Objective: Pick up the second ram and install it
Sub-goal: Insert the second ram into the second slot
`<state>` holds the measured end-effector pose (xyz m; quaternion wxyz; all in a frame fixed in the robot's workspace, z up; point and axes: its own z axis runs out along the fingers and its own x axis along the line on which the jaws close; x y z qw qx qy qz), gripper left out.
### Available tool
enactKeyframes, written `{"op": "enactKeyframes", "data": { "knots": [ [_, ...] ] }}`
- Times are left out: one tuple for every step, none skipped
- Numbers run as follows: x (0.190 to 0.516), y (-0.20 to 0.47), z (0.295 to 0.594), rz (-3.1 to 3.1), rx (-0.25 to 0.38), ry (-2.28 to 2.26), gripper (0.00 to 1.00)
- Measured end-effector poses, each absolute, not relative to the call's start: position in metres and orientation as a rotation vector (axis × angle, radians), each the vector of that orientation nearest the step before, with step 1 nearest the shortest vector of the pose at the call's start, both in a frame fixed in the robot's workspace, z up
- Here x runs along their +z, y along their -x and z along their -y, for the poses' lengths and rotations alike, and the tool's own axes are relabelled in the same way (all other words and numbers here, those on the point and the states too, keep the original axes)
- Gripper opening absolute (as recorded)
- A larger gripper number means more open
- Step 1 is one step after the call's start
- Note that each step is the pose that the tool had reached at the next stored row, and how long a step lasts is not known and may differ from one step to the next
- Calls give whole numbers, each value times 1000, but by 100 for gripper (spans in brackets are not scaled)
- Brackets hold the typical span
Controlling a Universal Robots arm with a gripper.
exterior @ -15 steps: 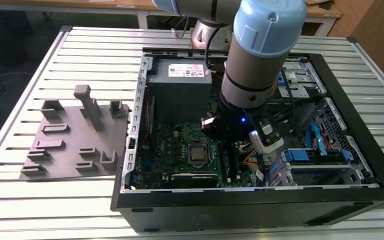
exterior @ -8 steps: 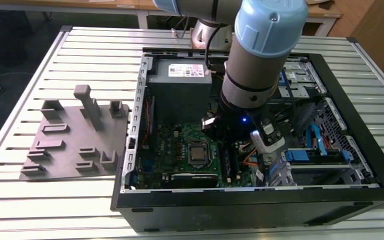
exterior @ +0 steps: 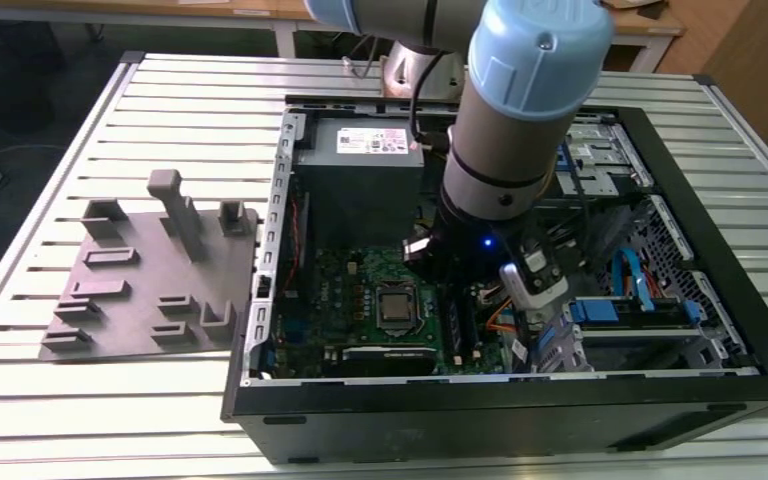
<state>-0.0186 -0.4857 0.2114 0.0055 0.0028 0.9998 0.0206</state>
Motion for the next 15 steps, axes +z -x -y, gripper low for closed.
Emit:
{"op": "enactKeyframes", "data": {
  "knots": [
    [211,18,486,-3130,64,-9,14],
    [210,18,486,-3130,65,-9,14],
    [210,18,486,-3130,64,-9,14],
    [209,18,486,-3130,64,-9,14],
    [208,18,486,-3131,64,-9,14],
    [208,17,486,-3131,64,-9,14],
    [208,17,486,-3131,64,-9,14],
    [208,17,486,-3131,64,-9,14],
    [207,17,486,-3131,64,-9,14],
    [207,17,486,-3131,64,-9,14],
    [207,17,486,-3131,65,-9,14],
    [207,17,486,-3131,65,-9,14],
    [207,17,486,-3130,65,-9,14],
    [206,17,485,-3130,69,-9,15],
    [207,17,485,-3130,67,-9,15]
  ]
}}
